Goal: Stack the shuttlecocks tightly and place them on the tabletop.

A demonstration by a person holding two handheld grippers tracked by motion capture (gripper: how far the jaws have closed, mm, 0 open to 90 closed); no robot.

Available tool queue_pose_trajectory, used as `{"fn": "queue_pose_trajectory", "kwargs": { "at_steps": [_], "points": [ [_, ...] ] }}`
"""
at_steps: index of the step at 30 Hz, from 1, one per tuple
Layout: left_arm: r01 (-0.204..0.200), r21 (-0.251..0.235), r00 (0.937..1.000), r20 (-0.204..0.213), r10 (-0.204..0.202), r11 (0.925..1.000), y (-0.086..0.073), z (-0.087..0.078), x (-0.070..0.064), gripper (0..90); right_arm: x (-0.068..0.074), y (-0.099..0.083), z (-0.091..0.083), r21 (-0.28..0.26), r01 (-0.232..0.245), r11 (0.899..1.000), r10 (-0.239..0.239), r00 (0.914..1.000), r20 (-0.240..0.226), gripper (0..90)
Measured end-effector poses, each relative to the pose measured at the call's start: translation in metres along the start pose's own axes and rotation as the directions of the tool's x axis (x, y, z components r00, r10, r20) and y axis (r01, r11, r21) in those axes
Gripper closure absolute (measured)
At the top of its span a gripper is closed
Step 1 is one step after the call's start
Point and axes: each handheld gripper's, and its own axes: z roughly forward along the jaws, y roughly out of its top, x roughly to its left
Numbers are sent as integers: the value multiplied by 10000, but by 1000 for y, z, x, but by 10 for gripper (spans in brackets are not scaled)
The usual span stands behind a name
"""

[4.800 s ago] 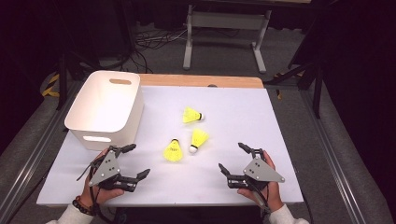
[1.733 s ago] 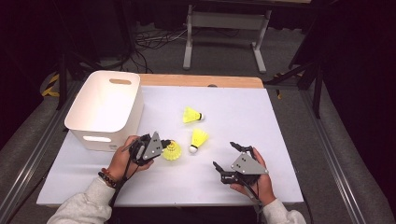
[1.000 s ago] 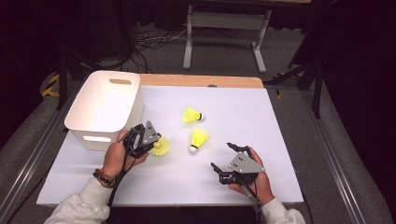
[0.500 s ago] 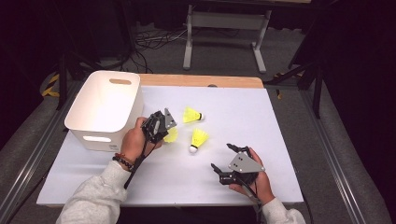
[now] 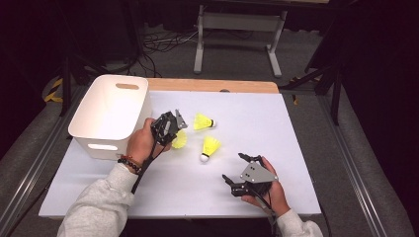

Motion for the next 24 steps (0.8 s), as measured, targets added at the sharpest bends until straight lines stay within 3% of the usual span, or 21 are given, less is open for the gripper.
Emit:
{"fn": "queue_pose_trajectory", "kwargs": {
  "at_steps": [5,10,14,18,22,24],
  "points": [
    [216,-217,9998,57,-214,9995,2,4,-2,892,1,0,1,32,53,10000,-53,10000,-61,157],
    [278,-201,9994,228,-274,9994,14,15,-4,885,2,-1,3,167,52,9998,-50,9999,-126,153],
    [217,150,9995,246,-221,9997,24,23,-2,885,2,-1,4,215,50,9998,-47,9999,-157,153],
    [421,461,9983,391,-439,9980,35,36,1,884,2,-2,4,243,75,9997,-70,9998,-178,152],
    [445,634,9972,573,-481,9970,39,42,3,879,1,-3,4,338,151,9993,-147,9998,-124,152],
    [652,606,9956,634,-690,9960,38,46,1,871,1,-3,4,300,144,9994,-139,9998,-156,152]
  ]
}}
